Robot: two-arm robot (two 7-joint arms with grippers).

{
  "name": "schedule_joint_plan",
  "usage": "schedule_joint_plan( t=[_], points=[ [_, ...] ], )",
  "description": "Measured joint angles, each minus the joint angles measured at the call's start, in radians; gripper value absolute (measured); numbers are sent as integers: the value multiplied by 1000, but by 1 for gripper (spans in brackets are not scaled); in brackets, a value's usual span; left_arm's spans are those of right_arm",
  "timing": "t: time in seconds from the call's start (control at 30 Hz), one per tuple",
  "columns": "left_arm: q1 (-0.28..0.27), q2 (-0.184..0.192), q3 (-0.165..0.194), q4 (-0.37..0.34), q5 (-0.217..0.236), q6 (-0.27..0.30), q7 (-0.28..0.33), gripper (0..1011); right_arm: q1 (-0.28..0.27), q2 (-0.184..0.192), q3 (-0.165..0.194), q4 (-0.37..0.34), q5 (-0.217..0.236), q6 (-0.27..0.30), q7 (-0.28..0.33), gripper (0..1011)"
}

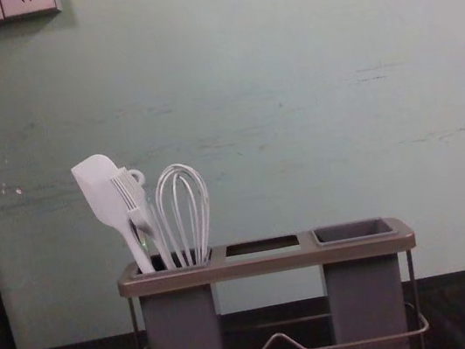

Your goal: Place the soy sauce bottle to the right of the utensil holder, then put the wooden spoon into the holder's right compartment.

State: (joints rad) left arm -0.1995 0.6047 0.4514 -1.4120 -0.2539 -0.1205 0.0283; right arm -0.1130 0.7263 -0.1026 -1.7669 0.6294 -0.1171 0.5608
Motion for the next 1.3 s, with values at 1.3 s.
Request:
schedule_joint_plan(
  t=[1.3],
  points=[
    [0,0,0,0,0,0,0,1012,421,-108,-211,286,-64,193,-23,392]
  ],
)
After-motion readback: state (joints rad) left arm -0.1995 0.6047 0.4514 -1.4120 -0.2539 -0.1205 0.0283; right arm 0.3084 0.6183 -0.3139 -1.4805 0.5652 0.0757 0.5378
